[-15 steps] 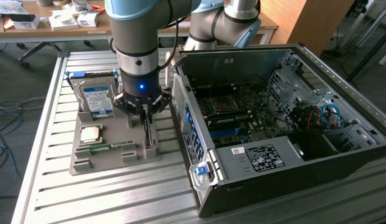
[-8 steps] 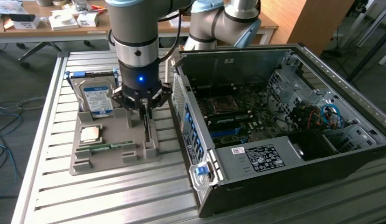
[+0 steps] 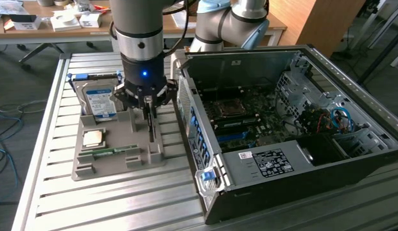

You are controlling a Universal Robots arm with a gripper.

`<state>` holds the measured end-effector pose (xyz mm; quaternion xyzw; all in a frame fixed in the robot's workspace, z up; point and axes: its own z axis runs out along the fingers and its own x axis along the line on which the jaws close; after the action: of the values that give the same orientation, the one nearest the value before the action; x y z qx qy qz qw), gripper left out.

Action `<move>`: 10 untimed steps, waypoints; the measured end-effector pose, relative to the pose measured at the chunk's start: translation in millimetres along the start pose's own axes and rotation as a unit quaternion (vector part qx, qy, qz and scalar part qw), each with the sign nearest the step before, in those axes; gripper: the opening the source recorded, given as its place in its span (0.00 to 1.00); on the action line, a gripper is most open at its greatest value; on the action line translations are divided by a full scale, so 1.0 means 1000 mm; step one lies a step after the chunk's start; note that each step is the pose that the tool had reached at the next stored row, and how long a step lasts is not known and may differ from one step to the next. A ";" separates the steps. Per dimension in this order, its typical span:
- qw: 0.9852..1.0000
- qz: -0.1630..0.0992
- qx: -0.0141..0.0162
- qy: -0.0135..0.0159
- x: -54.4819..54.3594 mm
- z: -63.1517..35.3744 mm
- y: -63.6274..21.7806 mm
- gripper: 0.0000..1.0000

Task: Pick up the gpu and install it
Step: 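Pick up the gpu and move the gpu toward the slot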

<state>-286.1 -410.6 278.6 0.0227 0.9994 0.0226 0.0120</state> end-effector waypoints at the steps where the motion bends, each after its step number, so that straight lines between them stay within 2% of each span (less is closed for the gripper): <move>1: 1.000 0.000 0.000 0.000 0.000 -0.0021 0.0001 0.27; 10: 1.000 -0.001 0.000 0.000 0.000 -0.0200 0.0009 0.27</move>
<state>-286.1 -410.6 298.6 0.0217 0.9994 0.0228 0.0120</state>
